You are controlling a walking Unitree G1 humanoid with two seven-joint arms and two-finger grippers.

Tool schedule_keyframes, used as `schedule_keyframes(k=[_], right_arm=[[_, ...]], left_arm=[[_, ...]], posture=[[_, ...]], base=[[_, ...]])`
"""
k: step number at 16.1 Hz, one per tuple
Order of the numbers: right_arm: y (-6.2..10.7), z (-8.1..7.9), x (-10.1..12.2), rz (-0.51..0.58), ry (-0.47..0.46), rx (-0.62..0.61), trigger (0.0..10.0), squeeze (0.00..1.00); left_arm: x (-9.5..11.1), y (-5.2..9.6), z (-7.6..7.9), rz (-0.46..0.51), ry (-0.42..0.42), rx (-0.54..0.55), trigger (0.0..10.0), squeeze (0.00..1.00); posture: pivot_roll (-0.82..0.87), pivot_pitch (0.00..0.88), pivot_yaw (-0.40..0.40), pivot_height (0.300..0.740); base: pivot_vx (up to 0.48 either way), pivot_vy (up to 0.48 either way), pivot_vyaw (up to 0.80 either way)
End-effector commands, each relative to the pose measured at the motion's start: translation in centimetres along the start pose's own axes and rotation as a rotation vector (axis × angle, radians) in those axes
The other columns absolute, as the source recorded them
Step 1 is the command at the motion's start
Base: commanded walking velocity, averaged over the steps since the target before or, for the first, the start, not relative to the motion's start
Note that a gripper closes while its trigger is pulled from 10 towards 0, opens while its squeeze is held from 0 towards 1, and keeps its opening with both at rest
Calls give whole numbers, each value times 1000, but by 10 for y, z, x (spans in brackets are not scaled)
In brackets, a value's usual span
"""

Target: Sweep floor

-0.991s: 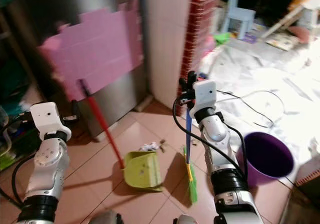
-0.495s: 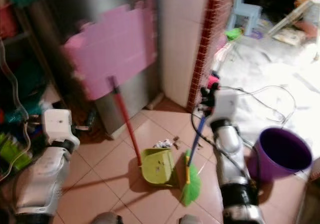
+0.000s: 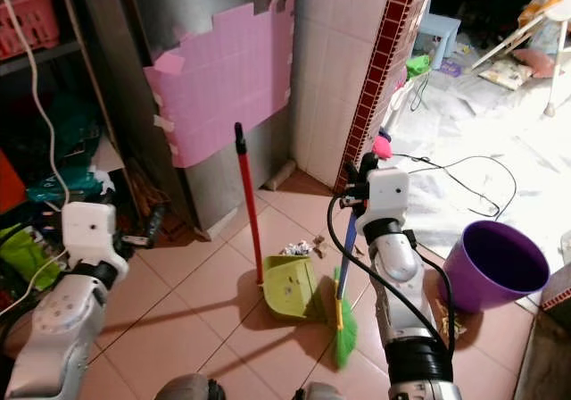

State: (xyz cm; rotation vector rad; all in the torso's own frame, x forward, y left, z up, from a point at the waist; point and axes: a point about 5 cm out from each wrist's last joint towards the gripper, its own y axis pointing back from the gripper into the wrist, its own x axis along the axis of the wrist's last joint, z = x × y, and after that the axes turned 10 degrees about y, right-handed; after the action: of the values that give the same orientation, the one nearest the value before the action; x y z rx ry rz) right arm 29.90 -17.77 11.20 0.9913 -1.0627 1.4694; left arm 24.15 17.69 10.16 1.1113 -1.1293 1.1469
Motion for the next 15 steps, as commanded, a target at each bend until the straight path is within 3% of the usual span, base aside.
schedule_keyframes(k=[1,3,5,9,12,15], right_arm=[[-3,3,10,33,-2,-15,10000,0],[-2,0,8,25,-11,-14,10000,0],[-2,1,7,14,-19,-21,10000,0],[-4,3,7,12,-18,-13,10000,0],[-6,3,9,19,-19,-12,10000,0],[-6,2,12,30,-11,-1,10000,0]], left_arm=[[5,-6,9,36,-12,-42,10000,0],[7,-10,10,73,-4,9,10000,0],[-2,-2,7,32,33,49,10000,0],[-6,7,5,43,39,95,10000,0],[0,6,1,68,55,104,10000,0],[5,3,1,87,62,108,10000,0]], posture=[[-23,0,-11,740],[-34,0,-3,740],[-31,0,-5,740],[-22,0,-14,740],[-21,0,-16,740],[-26,0,-15,740]], base=[[0,0,0],[0,0,0],[0,0,0],[0,0,0],[0,0,0],[319,0,0]])
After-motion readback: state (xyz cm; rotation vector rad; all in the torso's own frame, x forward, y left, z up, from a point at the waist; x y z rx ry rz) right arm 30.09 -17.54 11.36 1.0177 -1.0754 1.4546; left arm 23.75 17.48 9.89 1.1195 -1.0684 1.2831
